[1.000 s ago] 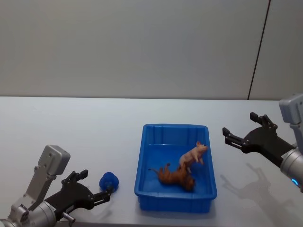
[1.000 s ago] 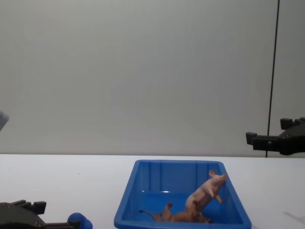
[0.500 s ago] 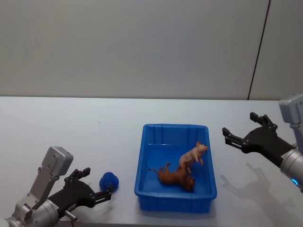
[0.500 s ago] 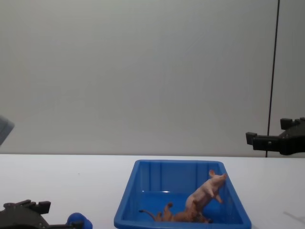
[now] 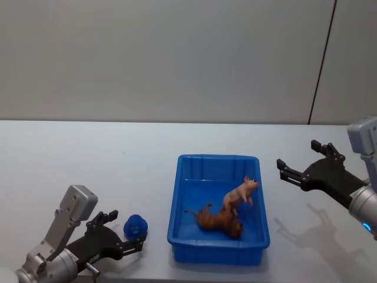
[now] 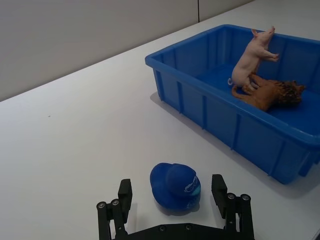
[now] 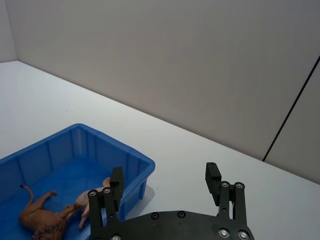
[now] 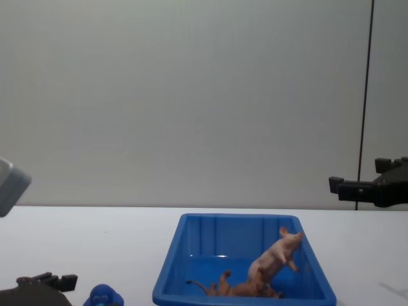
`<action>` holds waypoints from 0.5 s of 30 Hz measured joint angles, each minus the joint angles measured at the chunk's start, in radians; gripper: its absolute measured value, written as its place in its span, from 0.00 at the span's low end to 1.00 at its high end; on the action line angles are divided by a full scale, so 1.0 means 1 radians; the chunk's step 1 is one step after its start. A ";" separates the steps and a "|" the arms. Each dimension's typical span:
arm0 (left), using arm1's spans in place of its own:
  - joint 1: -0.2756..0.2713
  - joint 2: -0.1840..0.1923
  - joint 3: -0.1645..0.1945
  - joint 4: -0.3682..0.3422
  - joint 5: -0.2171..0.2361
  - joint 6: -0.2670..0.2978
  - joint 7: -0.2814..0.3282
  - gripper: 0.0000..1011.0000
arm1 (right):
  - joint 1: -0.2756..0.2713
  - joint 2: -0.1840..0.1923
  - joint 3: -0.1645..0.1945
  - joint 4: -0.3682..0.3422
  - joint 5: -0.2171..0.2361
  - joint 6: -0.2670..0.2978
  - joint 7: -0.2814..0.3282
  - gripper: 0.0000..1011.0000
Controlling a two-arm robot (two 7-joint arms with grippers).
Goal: Pick up the two dolls from the table and place them into the box.
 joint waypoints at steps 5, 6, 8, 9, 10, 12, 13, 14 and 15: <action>-0.012 -0.010 0.005 0.028 0.013 -0.009 -0.019 0.99 | 0.000 0.000 0.000 0.000 0.000 0.000 0.000 0.99; -0.014 -0.012 0.006 0.032 0.015 -0.011 -0.021 0.99 | 0.000 0.000 0.000 0.000 0.000 0.000 0.000 0.99; -0.016 -0.014 0.007 0.038 0.017 -0.015 -0.025 0.99 | 0.000 0.000 0.000 0.000 0.000 0.000 0.000 0.99; -0.019 -0.016 0.008 0.043 0.020 -0.019 -0.027 0.99 | 0.000 0.000 0.000 0.000 0.000 0.000 0.000 0.99; -0.019 -0.016 0.008 0.046 0.021 -0.022 -0.029 0.99 | 0.000 0.000 0.000 0.000 0.000 0.000 0.000 0.99; -0.022 -0.019 0.010 0.053 0.023 -0.029 -0.030 0.96 | 0.000 0.000 0.000 0.000 0.000 0.000 0.000 0.99; -0.022 -0.019 0.010 0.054 0.025 -0.032 -0.030 0.94 | 0.000 0.000 0.000 0.000 0.000 0.000 0.000 0.99; -0.022 -0.020 0.010 0.055 0.025 -0.035 -0.030 0.92 | 0.000 0.000 0.000 0.000 0.000 0.000 0.000 0.99; -0.022 -0.021 0.010 0.058 0.027 -0.041 -0.029 0.87 | 0.000 0.000 0.000 0.000 0.000 0.000 0.000 0.99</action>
